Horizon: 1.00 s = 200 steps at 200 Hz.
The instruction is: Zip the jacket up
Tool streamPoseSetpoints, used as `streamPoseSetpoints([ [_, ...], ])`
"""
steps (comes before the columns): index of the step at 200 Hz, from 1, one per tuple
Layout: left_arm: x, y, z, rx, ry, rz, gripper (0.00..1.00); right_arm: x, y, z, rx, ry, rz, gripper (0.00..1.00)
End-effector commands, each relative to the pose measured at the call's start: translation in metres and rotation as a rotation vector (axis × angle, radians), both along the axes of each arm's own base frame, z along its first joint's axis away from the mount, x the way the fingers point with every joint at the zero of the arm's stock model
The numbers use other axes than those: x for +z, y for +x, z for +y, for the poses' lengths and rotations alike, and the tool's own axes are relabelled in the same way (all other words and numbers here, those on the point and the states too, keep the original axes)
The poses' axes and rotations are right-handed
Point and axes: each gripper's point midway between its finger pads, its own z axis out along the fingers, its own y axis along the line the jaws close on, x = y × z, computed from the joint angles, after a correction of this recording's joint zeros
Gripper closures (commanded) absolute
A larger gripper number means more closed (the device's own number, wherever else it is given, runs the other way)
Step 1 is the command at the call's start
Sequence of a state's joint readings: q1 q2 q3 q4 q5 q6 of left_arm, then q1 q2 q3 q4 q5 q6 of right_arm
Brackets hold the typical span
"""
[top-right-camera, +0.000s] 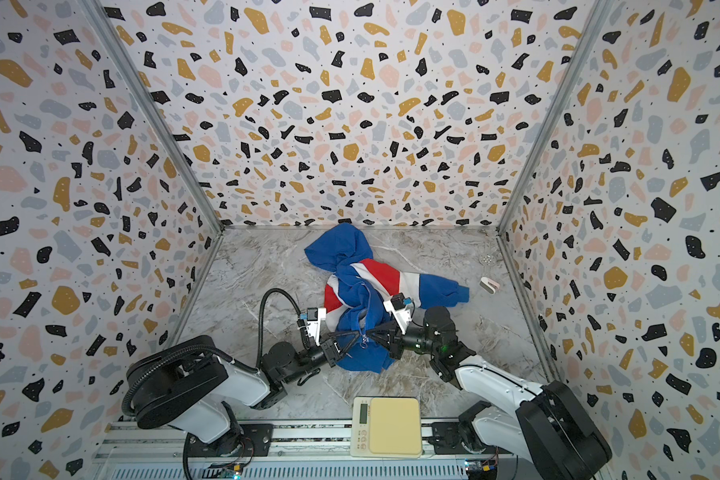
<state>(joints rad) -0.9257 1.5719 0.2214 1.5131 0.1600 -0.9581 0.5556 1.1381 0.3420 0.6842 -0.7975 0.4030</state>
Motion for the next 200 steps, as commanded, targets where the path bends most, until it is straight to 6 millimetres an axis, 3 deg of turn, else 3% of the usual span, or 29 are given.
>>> streamPoseSetpoints([
  [1, 0.0212, -0.0055, 0.0025, -0.018, -0.073, -0.063, 1.0, 0.004, -0.0018, 0.001, 0.018, 0.023, -0.017, 1.0],
  [102, 0.0203, -0.0048, 0.0009, -0.021, -0.073, -0.059, 1.0, 0.0086, -0.0074, 0.0027, 0.052, 0.053, -0.023, 1.0],
  [200, 0.0205, -0.0052, -0.0008, -0.029, -0.077, -0.058, 1.0, 0.0072, 0.0002, 0.0026, 0.033, 0.05, -0.015, 1.0],
])
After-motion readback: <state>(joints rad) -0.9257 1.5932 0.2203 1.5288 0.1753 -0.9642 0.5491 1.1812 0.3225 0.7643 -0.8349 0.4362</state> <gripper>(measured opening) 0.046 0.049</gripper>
